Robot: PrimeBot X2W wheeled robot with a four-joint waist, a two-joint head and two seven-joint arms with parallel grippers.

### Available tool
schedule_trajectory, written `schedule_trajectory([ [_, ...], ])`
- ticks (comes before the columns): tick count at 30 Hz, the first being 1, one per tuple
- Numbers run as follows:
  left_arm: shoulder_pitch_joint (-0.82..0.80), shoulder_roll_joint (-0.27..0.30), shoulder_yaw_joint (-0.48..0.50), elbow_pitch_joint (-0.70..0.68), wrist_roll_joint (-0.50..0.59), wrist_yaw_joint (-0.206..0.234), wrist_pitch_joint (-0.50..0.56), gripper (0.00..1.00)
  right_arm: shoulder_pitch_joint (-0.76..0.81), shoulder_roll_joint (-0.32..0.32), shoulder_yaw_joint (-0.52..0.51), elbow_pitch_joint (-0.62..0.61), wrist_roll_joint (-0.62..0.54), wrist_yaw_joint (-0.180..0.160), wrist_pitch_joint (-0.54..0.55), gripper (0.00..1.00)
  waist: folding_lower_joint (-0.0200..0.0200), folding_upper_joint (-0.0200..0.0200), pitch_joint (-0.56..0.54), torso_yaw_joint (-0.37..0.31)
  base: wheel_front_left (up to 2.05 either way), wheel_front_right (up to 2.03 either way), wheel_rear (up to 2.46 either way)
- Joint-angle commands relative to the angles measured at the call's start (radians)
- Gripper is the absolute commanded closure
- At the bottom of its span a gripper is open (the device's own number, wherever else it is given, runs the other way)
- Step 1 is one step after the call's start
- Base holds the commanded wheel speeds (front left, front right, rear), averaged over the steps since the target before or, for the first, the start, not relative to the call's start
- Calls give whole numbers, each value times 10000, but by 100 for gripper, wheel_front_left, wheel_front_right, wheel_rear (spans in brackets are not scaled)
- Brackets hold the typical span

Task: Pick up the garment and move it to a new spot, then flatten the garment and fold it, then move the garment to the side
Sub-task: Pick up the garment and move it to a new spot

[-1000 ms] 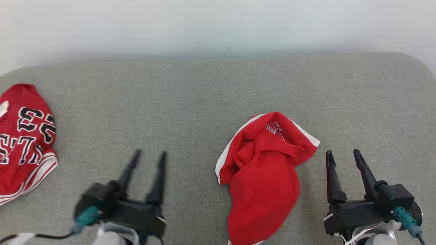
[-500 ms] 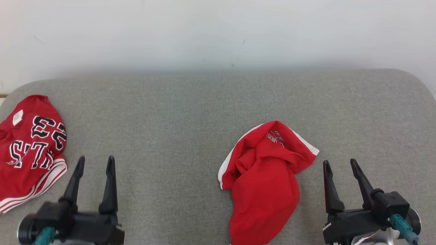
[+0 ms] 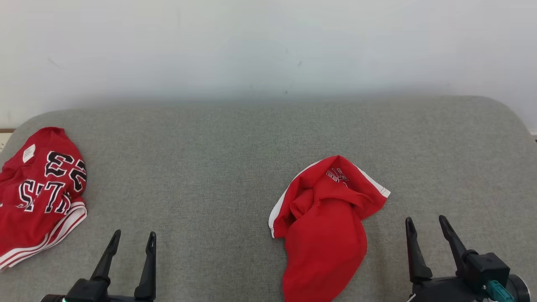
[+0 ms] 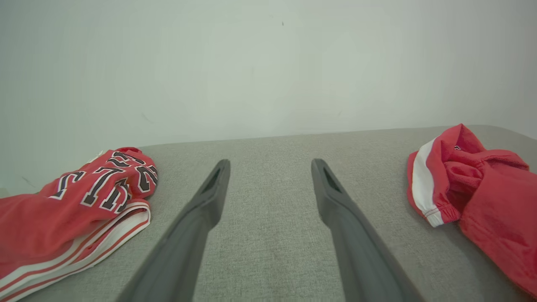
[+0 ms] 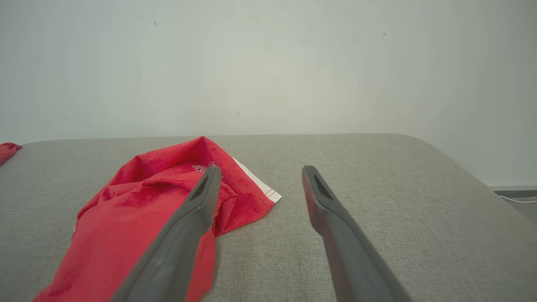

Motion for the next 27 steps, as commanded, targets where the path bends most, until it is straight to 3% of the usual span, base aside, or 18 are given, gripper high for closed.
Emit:
schedule_trajectory([
  [1, 180, 60, -27, 53, 95, 36, 32, 0, 158, -76, -50, -99, -53, 4, 49, 0, 1, 1, -4, 25, 0, 0, 0],
  [17, -227, -30, -182, 229, -139, -7, 128, 0, 125, 40, -118, -263, 17, 4, 107, 0, 1, 1, 179, 146, 0, 0, 0],
  [24, -943, -302, -658, 115, -571, -599, 675, 0, -10, 66, -39, -306, 30, 4, 70, 0, 1, 1, 491, 137, 0, 0, 0],
  [27, -1485, -539, -1184, 192, -718, -1090, 1191, 0, -100, 47, 45, -318, -16, 4, 62, 0, 1, 1, 718, 45, 0, 0, 0],
])
